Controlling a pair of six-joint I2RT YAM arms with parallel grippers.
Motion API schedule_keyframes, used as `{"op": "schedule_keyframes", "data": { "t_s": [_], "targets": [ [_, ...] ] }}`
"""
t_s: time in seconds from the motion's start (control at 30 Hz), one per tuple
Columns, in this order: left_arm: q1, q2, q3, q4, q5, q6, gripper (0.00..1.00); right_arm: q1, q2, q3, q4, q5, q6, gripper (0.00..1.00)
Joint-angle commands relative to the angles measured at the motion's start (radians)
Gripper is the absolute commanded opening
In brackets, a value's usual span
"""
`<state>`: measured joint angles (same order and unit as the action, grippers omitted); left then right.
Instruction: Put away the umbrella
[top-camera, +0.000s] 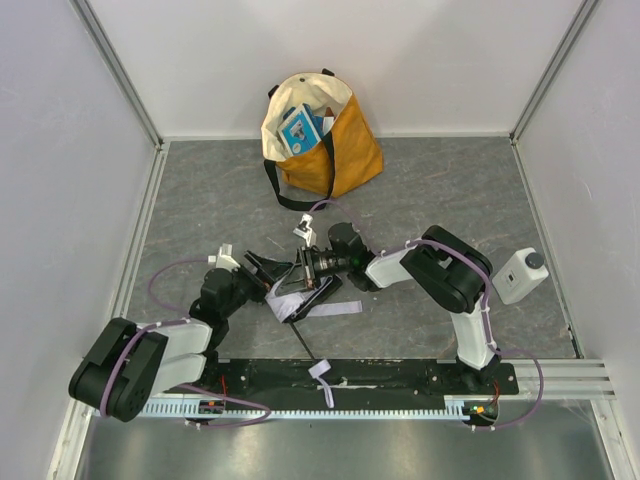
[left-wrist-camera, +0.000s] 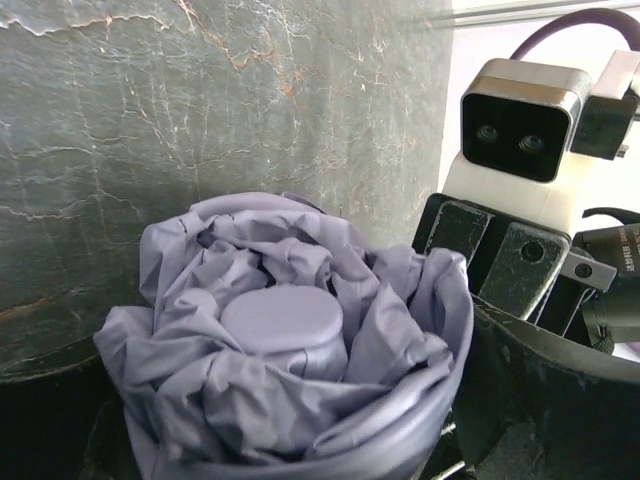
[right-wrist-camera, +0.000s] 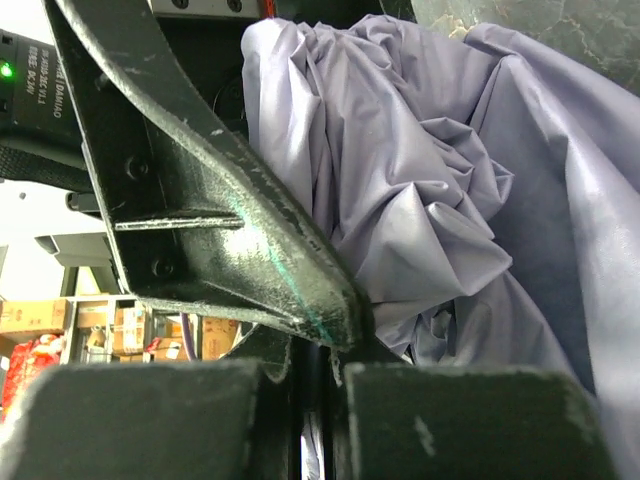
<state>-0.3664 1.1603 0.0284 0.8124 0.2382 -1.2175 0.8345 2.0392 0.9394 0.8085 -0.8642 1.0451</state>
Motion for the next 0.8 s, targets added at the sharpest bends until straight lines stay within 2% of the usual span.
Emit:
{"op": "schedule_keyframes", "data": {
  "t_s": [0.0, 0.07, 0.13, 0.2, 0.3, 0.33, 0.4, 0.6, 0.7, 0.77],
  "targets": [
    [-0.005, -0.017, 0.005, 0.194, 0.001, -0.030, 0.90, 0.055, 0.015, 0.010, -0.044, -0.105, -0.023, 0.00],
    [-0.005, -0.016, 0.010, 0.159, -0.007, -0.022, 0.69, 0.054, 0.022, 0.015, -0.112, -0.098, -0.075, 0.00],
    [-0.003, -0.017, 0.022, 0.102, -0.013, -0.007, 0.38, 0.051, 0.027, 0.015, -0.167, -0.085, -0.118, 0.00],
    [-0.005, -0.027, 0.028, 0.064, -0.016, 0.003, 0.24, 0.043, 0.029, 0.010, -0.204, -0.070, -0.146, 0.00],
    [-0.003, -0.050, 0.025, 0.022, -0.023, 0.019, 0.11, 0.035, 0.027, 0.012, -0.268, -0.046, -0.196, 0.00],
    [-0.003, -0.060, 0.031, -0.001, -0.027, 0.030, 0.08, 0.034, 0.024, 0.018, -0.311, -0.030, -0.229, 0.00],
    [-0.005, -0.074, 0.042, -0.051, -0.028, 0.055, 0.02, 0.032, 0.013, 0.041, -0.429, 0.022, -0.310, 0.07],
    [-0.006, -0.082, 0.054, -0.139, -0.040, 0.084, 0.02, 0.032, -0.088, 0.114, -0.863, 0.279, -0.571, 0.55],
    [-0.008, -0.093, 0.102, -0.284, -0.056, 0.067, 0.02, 0.032, -0.169, 0.142, -0.998, 0.413, -0.649, 0.79],
    [-0.008, -0.100, 0.166, -0.448, -0.080, 0.047, 0.02, 0.032, -0.230, 0.157, -1.058, 0.515, -0.701, 0.89]
  ]
}}
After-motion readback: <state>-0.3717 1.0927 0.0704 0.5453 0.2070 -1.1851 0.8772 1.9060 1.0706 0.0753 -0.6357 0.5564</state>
